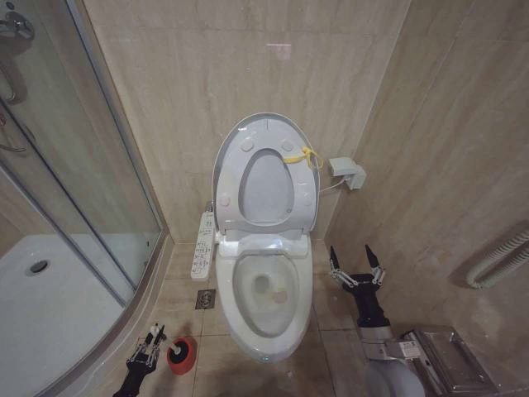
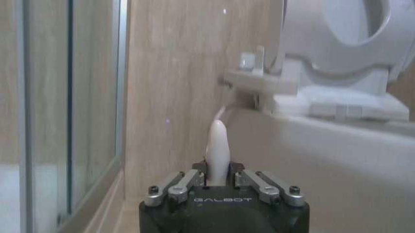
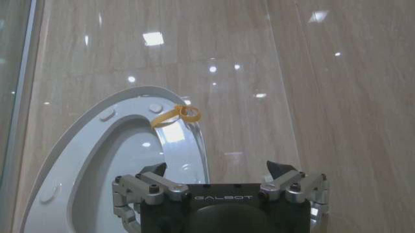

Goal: Open the toilet lid, clean the toilet bowl with a toilet brush, close the toilet lid, and flush.

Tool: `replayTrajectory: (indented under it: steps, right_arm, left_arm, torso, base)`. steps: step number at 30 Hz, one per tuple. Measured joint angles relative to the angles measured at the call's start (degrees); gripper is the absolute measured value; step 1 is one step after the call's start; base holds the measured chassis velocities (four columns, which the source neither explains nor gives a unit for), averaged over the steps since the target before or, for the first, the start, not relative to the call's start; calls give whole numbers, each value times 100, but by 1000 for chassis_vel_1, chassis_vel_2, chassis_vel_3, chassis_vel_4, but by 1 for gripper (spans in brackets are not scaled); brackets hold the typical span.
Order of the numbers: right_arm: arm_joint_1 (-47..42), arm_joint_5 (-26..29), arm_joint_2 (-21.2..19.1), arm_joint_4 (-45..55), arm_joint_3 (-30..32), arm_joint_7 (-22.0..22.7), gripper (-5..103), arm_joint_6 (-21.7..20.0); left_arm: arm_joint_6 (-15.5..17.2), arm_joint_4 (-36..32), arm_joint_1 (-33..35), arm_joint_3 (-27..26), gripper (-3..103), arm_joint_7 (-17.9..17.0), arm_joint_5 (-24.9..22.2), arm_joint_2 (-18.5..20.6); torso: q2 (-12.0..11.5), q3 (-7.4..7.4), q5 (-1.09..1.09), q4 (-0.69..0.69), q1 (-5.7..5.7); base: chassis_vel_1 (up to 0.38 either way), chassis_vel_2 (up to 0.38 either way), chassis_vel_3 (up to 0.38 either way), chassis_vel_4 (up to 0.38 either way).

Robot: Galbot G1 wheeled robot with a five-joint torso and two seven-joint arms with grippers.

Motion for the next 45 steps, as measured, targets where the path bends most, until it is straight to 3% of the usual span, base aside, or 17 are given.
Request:
replayTrajectory:
  steps: [2, 4, 5, 8, 9, 11, 12, 15, 16, 19, 22, 28, 33, 39, 41, 44, 45]
  right_arm:
    - [5, -2, 5, -8, -4, -3, 100, 2]
    - [7, -2, 6, -8, -9, -5, 100, 3]
    - [7, -2, 6, -8, -9, -5, 100, 3]
    - [10, -2, 12, -4, -12, -8, 100, 4]
    - [10, -2, 12, -4, -12, -8, 100, 4]
    - [12, -2, 11, -2, -14, -11, 100, 5]
    - [12, -2, 11, -2, -14, -11, 100, 5]
    - [27, -12, 9, -1, -24, -16, 100, 5]
    - [27, -12, 9, -1, -24, -16, 100, 5]
    - [65, -37, 15, -30, -48, -16, 100, 1]
    - [85, -44, 11, -57, -58, -16, 100, -2]
    - [111, -42, -23, -110, -57, -17, 100, -5]
    - [134, -42, -55, -157, -56, -17, 100, -6]
    - [192, -41, -60, -291, -77, -22, 100, -12]
    - [199, -42, -54, -305, -82, -22, 100, -13]
    - [228, -100, -19, -355, -112, -26, 100, -23]
    - [228, -100, -19, -355, -112, -26, 100, -23]
  left_arm:
    - [69, -470, 219, -10, 20, -116, -83, 14]
    - [228, -1161, 537, -1, 20, -487, -102, 23]
    - [228, -1161, 537, -1, 20, -487, -102, 23]
    - [788, -2573, 1158, 30, 20, -1585, 196, 14]
    - [788, -2573, 1158, 30, 20, -1585, 196, 14]
    - [1227, -3396, 1479, 28, 20, -2414, 484, 23]
    - [1227, -3396, 1479, 28, 20, -2414, 484, 23]
    - [1991, -4543, 1846, 16, 20, -3517, 644, 80]
    - [1991, -4543, 1846, 16, 20, -3517, 644, 80]
    - [2646, -5577, 2079, -5, 20, -4218, 662, 123]
    - [2961, -6094, 2213, -37, 20, -4514, 651, 127]
    - [3335, -7185, 2469, -61, 20, -4797, 558, 127]
    - [3487, -8109, 2651, -70, 20, -4804, 403, 168]
    - [3580, -8893, 2724, 20, 20, -4516, -301, 341]
    - [3578, -8906, 2707, 46, 20, -4460, -395, 363]
    - [3301, -8672, 2473, 276, 20, -3966, -959, 461]
    - [3301, -8672, 2473, 276, 20, -3966, -959, 461]
  torso:
    - [0, 0, 0, -1, 0]
    - [0, 0, 0, -1, 0]
    - [0, 0, 0, -1, 0]
    - [0, 0, 0, 1, 0]
    - [0, 0, 0, 1, 0]
    - [0, -1, 3, -2, -1]
    - [0, -1, 3, -2, -1]
    - [0, -1, 2, 0, 0]
    - [0, -1, 2, 0, 0]
    - [0, -1, 2, -2, 0]
    - [0, 0, 0, -1, 0]
    - [0, 0, 1, -1, 0]
    - [0, 0, 2, -1, 0]
    - [0, 0, 2, -1, 0]
    - [0, 0, 0, 0, 0]
    - [0, 0, 1, -1, 0]
    - [0, 0, 1, -1, 0]
  base:
    - [0, 0, 0, 0]
    - [0, 0, 0, 0]
    - [0, 0, 0, 0]
    - [0, 0, 0, 0]
    - [0, 0, 0, 0]
    - [0, 0, 0, 0]
    - [0, 0, 0, 0]
    - [0, 0, 0, 0]
    - [0, 0, 0, 0]
    - [0, 0, 0, 0]
    - [0, 0, 0, 0]
    - [0, 0, 0, 0]
    - [0, 0, 0, 0]
    - [0, 0, 0, 0]
    - [0, 0, 0, 0]
    - [0, 0, 0, 0]
    - [0, 0, 0, 0]
